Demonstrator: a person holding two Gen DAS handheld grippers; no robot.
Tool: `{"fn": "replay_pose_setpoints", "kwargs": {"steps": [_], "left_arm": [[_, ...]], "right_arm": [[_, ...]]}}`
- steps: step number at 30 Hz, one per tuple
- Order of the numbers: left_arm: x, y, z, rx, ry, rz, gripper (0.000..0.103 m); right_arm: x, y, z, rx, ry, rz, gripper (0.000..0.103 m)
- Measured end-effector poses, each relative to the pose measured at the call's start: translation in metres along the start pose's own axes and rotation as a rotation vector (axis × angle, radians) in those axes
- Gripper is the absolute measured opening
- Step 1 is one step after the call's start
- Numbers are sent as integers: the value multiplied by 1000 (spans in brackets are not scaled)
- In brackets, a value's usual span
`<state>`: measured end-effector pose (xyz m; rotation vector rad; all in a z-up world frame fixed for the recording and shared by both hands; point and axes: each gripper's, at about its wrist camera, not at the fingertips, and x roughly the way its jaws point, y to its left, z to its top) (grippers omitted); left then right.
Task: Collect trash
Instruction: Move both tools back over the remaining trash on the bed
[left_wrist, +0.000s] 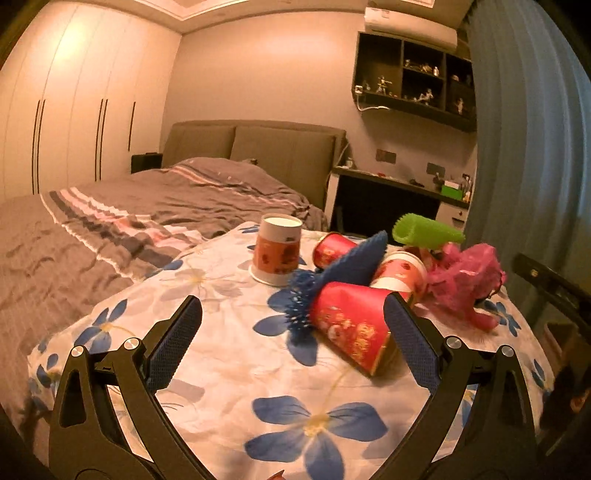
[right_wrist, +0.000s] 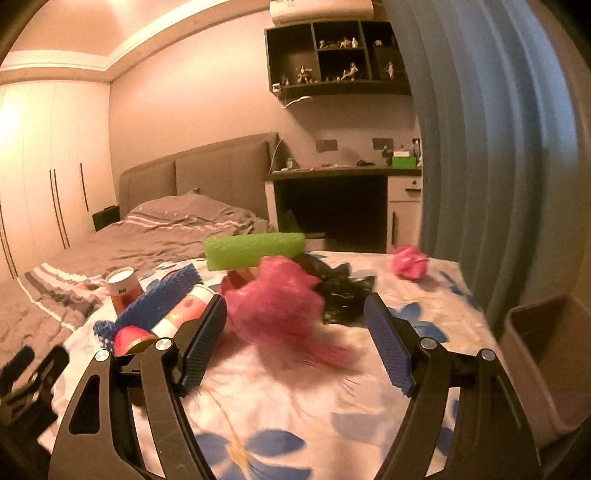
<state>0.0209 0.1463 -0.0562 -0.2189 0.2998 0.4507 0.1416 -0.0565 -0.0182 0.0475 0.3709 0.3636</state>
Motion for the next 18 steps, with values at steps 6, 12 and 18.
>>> {"fn": "replay_pose_setpoints", "kwargs": {"steps": [6, 12, 18], "left_arm": [[3, 11, -2, -4, 9, -15, 97], [7, 13, -6, 9, 17, -39, 97], [11, 4, -12, 33, 35, -83, 97]], "right_arm": [[34, 11, 4, 66, 70, 6, 63], [55, 14, 2, 105, 126, -1, 44], [59, 11, -6, 117, 171, 15, 7]]}}
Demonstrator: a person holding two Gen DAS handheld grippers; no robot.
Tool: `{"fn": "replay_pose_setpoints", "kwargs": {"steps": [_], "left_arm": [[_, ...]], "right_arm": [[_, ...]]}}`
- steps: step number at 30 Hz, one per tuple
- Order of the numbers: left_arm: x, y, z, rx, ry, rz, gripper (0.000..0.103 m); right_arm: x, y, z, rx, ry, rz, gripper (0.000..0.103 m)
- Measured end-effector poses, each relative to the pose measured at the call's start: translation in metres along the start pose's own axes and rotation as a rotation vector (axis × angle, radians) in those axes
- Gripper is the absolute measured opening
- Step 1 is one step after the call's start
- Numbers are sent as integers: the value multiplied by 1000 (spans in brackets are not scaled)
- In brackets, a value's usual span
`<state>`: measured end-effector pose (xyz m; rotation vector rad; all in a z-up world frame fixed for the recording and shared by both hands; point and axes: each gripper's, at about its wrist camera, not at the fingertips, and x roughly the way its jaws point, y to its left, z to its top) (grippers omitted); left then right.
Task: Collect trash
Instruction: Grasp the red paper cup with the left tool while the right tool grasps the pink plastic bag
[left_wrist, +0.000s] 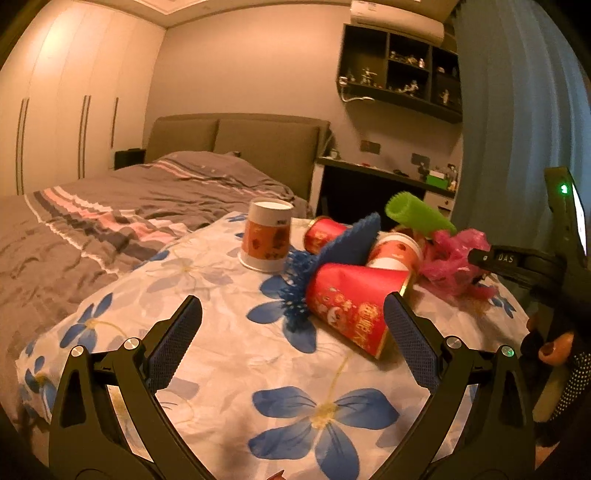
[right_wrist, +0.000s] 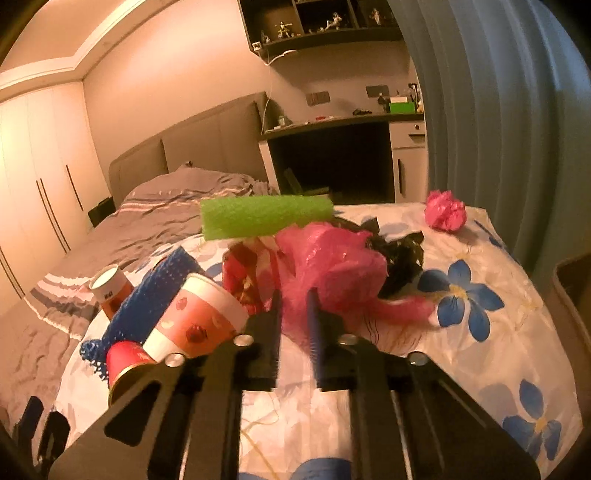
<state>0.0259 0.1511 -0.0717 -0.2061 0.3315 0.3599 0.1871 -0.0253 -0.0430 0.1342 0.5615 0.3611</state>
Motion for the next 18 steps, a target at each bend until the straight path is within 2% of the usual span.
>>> {"fn": "replay_pose_setpoints", "kwargs": {"steps": [2, 7, 9, 12, 17, 18], "left_arm": [[1, -5, -2, 11, 3, -16, 97], [9, -20, -6, 45, 34, -50, 96], [14, -26, -8, 58, 52, -56, 93], [23, -33, -9, 82, 76, -56, 84], [38, -47, -10, 107, 138, -64, 58], [41, -48, -11, 112, 154, -58, 56]], "right_arm": [[-3, -3, -4, -4, 0, -3, 3], [-23, -17, -13, 1, -13, 6, 2], [-36, -22, -16, -12, -34, 7, 2], [-53, -29, -19, -27, -59, 8, 2], [-75, -40, -25, -42, -88, 10, 2], [-78, -42, -26, -45, -91, 13, 2]]}}
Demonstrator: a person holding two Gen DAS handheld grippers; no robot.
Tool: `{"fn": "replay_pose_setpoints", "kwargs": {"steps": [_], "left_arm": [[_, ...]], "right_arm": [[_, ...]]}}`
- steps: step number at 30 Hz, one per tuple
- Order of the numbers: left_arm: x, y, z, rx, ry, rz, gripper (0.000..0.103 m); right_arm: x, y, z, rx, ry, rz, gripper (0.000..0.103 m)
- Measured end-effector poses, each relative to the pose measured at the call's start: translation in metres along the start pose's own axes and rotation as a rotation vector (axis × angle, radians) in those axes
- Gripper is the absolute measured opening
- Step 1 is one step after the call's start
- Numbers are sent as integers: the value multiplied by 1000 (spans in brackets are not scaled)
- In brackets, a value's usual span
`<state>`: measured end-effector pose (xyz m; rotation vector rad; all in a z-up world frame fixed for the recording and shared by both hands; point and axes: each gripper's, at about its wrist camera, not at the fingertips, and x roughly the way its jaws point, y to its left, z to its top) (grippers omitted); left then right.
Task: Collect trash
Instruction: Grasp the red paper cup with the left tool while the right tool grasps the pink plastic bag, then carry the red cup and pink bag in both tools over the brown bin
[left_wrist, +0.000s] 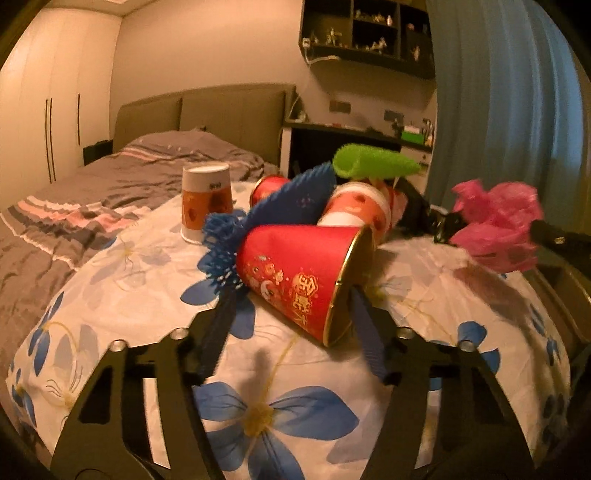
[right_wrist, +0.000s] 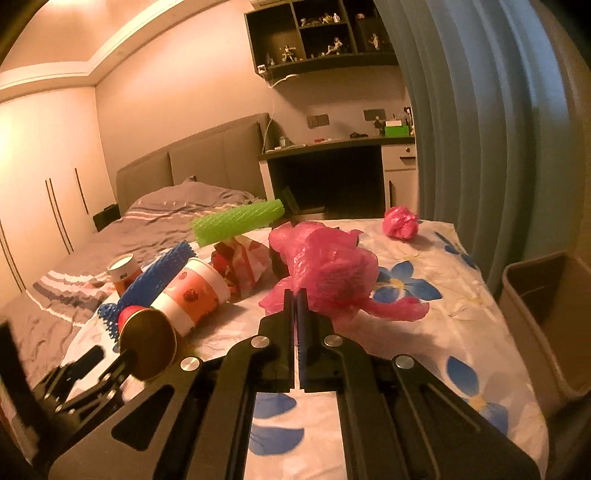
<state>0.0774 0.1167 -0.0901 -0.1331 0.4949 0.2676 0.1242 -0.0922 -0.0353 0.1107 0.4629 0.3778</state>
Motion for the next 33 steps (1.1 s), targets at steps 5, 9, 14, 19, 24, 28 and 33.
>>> {"fn": "replay_pose_setpoints", "kwargs": {"steps": [5, 9, 14, 19, 24, 28, 33], "left_arm": [[9, 4, -1, -11, 48, 8, 26], [9, 5, -2, -16, 58, 26, 14], [0, 8, -5, -20, 41, 33, 2], [-23, 6, -6, -1, 2, 8, 2], [-44, 2, -1, 10, -42, -13, 2], [-53, -5, 3, 16, -64, -36, 2], [-61, -23, 4, 42, -82, -68, 2]], "right_arm": [[-13, -9, -6, -14, -1, 9, 2], [-21, -17, -11, -10, 5, 12, 2], [-32, -24, -16, -14, 4, 13, 2], [-41, -28, -19, -19, -5, 13, 2], [-51, -35, -19, -15, -19, 8, 2], [-61, -41, -19, -9, -40, 3, 2], [-70, -52, -19, -3, -66, -12, 2]]}}
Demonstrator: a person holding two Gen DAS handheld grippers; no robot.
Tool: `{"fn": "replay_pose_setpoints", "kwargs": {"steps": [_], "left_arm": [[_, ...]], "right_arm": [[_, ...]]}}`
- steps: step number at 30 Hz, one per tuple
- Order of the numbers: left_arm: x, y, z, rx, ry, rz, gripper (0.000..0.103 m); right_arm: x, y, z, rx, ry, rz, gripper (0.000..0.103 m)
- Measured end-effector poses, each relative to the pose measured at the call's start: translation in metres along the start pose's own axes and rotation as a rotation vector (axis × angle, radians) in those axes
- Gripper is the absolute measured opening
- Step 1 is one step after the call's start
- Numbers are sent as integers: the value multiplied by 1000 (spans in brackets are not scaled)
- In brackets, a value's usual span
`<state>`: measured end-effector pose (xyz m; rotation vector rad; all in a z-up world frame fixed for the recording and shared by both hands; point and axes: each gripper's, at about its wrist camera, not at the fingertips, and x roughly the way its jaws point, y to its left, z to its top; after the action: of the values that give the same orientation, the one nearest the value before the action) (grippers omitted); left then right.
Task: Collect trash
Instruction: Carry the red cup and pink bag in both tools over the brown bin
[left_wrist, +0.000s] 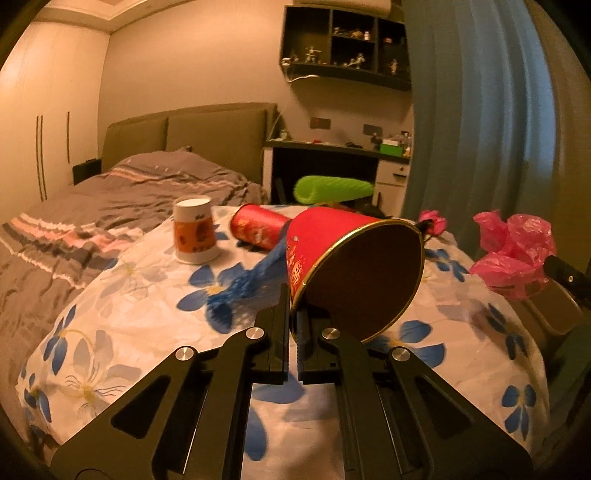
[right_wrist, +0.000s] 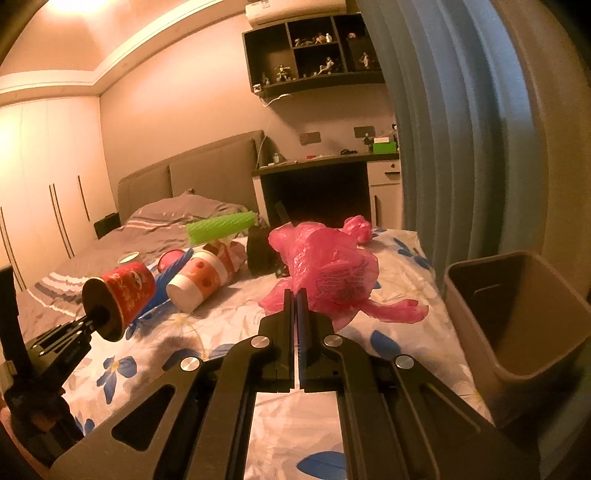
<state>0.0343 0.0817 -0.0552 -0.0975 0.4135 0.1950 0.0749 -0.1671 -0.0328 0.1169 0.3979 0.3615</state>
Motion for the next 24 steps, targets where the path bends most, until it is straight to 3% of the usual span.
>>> {"fn": "replay_pose_setpoints", "kwargs": {"steps": [11, 24], "left_arm": [[3, -46, 14, 41, -14, -101, 2], [17, -159, 36, 162, -45, -306, 2]], "right_arm": [[-18, -27, -1, 33, -41, -59, 2], [-52, -85, 4, 74, -112, -215, 2]]}}
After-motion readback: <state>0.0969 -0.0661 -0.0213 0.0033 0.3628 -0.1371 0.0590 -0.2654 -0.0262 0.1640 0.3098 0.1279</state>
